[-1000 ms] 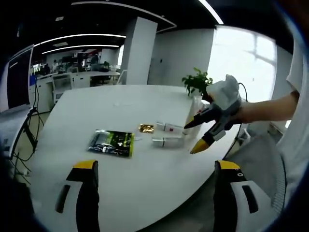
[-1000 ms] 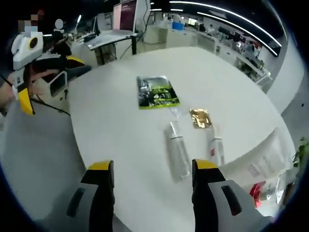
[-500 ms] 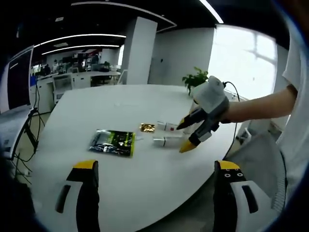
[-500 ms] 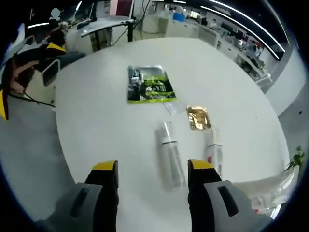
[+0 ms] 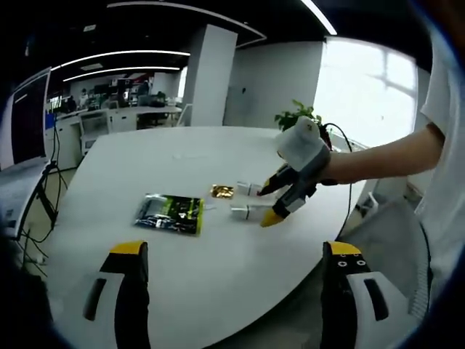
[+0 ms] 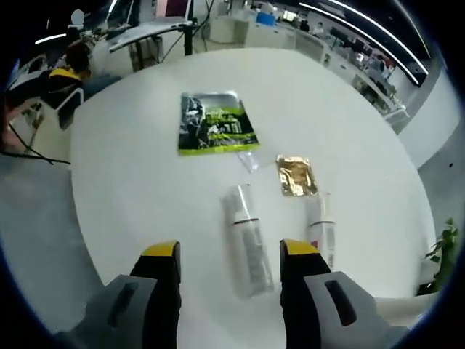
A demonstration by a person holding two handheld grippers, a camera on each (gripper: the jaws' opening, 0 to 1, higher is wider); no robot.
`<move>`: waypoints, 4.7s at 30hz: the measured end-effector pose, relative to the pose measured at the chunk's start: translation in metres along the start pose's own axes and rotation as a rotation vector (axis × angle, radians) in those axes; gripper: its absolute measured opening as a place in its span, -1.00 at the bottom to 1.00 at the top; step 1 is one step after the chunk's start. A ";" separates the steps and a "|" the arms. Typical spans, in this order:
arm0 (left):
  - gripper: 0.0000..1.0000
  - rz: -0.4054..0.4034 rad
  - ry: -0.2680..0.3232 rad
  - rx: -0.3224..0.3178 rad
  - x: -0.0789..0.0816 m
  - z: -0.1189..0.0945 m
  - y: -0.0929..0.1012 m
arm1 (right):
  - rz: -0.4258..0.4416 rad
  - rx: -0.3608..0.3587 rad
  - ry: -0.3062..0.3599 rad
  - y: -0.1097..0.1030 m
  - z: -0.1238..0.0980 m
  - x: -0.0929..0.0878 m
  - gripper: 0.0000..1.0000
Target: Arrange the skincare products in the storage area until every visible bottle or jar stands upright without overlapping.
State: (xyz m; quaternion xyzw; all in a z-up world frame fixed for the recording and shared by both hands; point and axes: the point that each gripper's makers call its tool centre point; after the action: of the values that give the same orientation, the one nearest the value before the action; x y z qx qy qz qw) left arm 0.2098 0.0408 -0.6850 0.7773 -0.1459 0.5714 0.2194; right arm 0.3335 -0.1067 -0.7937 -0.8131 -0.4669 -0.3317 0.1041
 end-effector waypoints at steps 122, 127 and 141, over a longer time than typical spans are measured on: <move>0.80 -0.090 -0.025 -0.024 -0.003 0.002 0.004 | 0.287 0.037 0.285 -0.040 -0.035 0.030 -0.62; 0.80 -0.107 -0.024 -0.039 -0.003 0.003 0.006 | 0.290 0.041 0.309 -0.050 -0.045 0.028 -0.62; 0.77 -0.155 -0.011 -0.100 0.006 0.008 0.017 | 0.295 0.046 0.414 -0.068 -0.070 0.038 -0.62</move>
State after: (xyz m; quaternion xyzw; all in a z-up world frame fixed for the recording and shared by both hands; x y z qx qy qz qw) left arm 0.2100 0.0218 -0.6781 0.7773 -0.1146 0.5405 0.3007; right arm 0.2597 -0.0772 -0.7261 -0.7845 -0.3196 -0.4616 0.2633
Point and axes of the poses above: the point that each gripper's makers call its tool centre point, and the gripper's own axes: z roughly forward along the fingers, y roughly to its right, x roughly out of its top, and after that the axes turned 12 degrees about y, right-handed
